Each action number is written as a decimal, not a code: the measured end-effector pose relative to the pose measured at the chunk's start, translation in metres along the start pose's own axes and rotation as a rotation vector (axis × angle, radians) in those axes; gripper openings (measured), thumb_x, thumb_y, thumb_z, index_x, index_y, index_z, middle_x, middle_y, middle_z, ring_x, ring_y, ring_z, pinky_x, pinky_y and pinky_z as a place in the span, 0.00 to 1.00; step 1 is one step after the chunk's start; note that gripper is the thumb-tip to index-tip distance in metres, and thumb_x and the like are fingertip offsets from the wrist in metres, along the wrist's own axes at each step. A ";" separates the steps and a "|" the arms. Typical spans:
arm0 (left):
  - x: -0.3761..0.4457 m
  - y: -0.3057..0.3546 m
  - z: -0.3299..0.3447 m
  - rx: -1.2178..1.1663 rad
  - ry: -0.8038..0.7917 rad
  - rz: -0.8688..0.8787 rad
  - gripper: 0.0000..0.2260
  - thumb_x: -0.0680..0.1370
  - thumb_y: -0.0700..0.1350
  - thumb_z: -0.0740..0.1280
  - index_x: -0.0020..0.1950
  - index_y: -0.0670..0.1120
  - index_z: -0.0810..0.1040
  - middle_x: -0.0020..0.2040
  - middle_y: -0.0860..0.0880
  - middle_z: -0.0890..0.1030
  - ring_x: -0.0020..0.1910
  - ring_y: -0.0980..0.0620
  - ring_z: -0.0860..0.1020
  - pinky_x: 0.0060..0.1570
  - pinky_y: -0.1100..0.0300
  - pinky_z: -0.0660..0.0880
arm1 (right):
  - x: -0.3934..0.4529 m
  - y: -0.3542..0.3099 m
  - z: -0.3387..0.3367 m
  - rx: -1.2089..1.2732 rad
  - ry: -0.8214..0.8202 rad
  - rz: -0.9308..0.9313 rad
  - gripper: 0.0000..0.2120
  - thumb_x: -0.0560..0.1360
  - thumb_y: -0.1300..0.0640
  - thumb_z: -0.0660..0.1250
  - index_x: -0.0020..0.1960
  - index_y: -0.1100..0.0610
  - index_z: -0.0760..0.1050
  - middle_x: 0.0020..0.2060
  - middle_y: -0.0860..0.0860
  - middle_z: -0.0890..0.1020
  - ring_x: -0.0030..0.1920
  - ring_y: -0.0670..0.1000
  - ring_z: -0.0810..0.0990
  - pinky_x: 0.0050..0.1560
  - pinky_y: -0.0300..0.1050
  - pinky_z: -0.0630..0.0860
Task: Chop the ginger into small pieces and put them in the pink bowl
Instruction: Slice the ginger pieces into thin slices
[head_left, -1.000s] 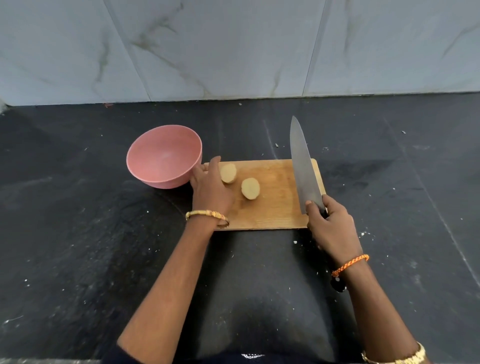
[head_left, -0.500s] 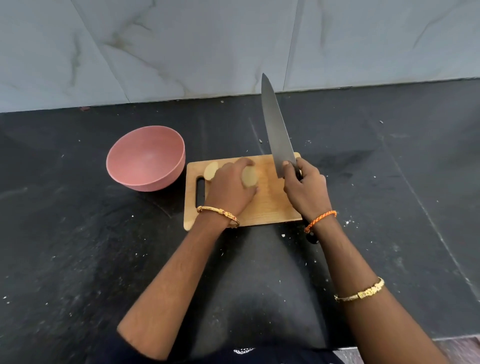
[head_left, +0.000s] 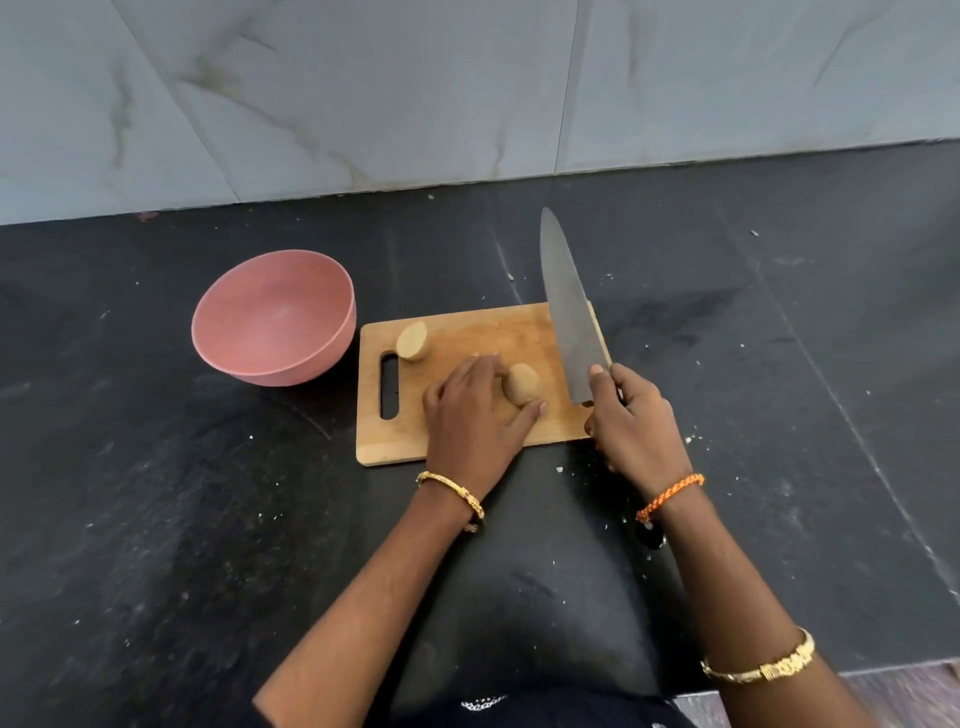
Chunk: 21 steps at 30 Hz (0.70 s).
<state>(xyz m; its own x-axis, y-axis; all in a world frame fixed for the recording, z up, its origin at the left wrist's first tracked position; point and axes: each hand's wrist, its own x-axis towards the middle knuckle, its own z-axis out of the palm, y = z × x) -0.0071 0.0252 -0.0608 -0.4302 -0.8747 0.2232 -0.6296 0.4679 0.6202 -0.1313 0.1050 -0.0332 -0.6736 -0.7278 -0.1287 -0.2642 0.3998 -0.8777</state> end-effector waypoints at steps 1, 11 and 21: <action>0.002 -0.001 -0.002 -0.010 -0.019 0.005 0.22 0.69 0.56 0.71 0.59 0.50 0.72 0.57 0.55 0.77 0.62 0.55 0.72 0.57 0.59 0.58 | -0.005 0.003 0.000 -0.023 -0.016 -0.003 0.19 0.80 0.50 0.56 0.37 0.64 0.67 0.29 0.56 0.73 0.30 0.52 0.68 0.33 0.46 0.69; 0.039 -0.003 -0.007 -0.036 -0.137 -0.016 0.22 0.69 0.53 0.73 0.61 0.52 0.77 0.57 0.52 0.76 0.58 0.49 0.69 0.56 0.52 0.62 | -0.018 0.010 -0.002 -0.163 -0.053 -0.006 0.18 0.81 0.52 0.55 0.34 0.59 0.63 0.28 0.55 0.71 0.30 0.52 0.66 0.28 0.34 0.64; 0.046 -0.010 -0.006 -0.197 -0.181 -0.058 0.24 0.65 0.47 0.76 0.60 0.47 0.79 0.53 0.47 0.77 0.56 0.46 0.72 0.61 0.47 0.69 | -0.005 -0.003 0.004 -0.225 -0.153 -0.012 0.17 0.81 0.52 0.53 0.36 0.57 0.66 0.30 0.52 0.72 0.41 0.57 0.71 0.31 0.43 0.61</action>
<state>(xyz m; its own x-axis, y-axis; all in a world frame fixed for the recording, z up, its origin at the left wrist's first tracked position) -0.0169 -0.0206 -0.0515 -0.5168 -0.8542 0.0566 -0.5257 0.3689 0.7665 -0.1239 0.1053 -0.0319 -0.5616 -0.8023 -0.2022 -0.4296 0.4916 -0.7575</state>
